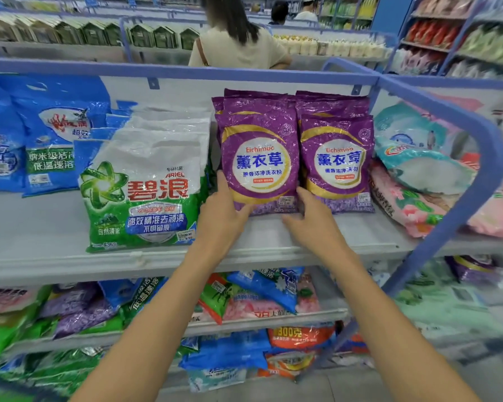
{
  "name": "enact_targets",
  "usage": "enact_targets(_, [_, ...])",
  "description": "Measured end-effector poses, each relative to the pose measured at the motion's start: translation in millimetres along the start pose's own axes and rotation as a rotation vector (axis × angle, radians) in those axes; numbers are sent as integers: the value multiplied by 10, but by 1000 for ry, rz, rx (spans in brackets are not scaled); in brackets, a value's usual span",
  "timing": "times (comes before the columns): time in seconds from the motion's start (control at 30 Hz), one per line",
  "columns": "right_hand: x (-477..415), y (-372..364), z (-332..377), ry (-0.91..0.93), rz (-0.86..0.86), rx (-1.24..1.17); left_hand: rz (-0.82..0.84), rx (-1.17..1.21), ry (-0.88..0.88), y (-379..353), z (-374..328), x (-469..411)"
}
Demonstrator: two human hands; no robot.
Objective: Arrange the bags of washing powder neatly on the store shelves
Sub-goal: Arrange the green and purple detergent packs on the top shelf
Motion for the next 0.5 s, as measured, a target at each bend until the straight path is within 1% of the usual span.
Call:
enact_targets(0.1, [444, 121, -8, -11, -34, -56, -30, -83, -32, 104, -35, 227])
enact_targets(0.17, [721, 142, -58, 10, -57, -72, -44, -83, -69, 176, -83, 436])
enact_targets(0.23, [947, 118, -157, 75, -119, -91, -43, -67, -74, 185, -82, 674])
enact_targets(0.3, [1147, 114, -301, 94, -201, -140, -24, -40, -69, 149, -106, 917])
enact_targets(0.4, [1413, 166, -569, 19, -240, -204, 8, -6, -93, -6, -184, 1254])
enact_targets(0.5, [1667, 317, -895, -51, -248, -194, 33, 54, -118, -277, -316, 1577])
Point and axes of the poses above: each hand's wrist, its own x-axis away from the middle knuckle, its own y-axis out of the back of the hand, z = x × y, the point moved 1 cm from there along -x, towards the middle knuckle, and after that the axes turned 2 degrees about -x, right-handed, at the moved point
